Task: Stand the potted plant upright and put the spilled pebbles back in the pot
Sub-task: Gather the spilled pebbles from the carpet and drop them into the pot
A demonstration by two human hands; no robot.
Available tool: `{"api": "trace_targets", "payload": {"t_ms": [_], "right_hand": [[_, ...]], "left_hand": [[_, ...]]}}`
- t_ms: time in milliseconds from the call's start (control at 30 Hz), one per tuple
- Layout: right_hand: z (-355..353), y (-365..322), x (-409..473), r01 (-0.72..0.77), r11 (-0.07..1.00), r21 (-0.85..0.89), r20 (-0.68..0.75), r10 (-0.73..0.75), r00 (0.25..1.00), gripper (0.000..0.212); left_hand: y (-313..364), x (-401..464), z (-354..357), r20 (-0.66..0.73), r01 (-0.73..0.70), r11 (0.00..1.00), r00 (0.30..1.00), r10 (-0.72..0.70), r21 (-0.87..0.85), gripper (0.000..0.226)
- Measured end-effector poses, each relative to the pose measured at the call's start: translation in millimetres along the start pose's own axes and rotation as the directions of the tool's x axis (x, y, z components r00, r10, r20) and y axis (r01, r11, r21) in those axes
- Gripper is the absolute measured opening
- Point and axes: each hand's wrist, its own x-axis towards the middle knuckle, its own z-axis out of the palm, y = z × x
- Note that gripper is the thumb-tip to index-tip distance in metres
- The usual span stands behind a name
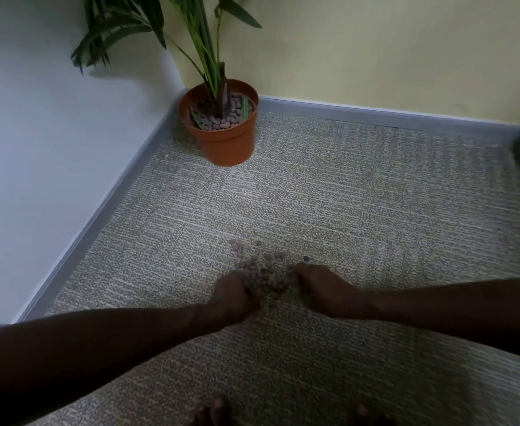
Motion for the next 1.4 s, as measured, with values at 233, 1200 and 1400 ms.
{"api": "trace_targets", "payload": {"t_ms": [233, 1200, 1400], "right_hand": [[-30, 18, 19, 0.03, 0.999, -0.027, -0.087, -0.032, 0.996, 0.049], [-2, -11, 58, 0.239, 0.879, -0.413, 0.079, -0.227, 0.971, 0.086], [3, -23, 70, 0.254, 0.907, -0.335, 0.08, -0.241, 0.967, 0.058]], "left_hand": [[-20, 10, -27, -0.183, -0.005, 0.997, 0.983, -0.01, -0.081, 0.056], [-12, 26, -16, -0.16, -0.425, 0.9, 0.886, 0.435, 0.095, 0.021], [-7, 26, -21, -0.135, -0.435, 0.898, 0.888, 0.44, 0.065, 0.025]]}}
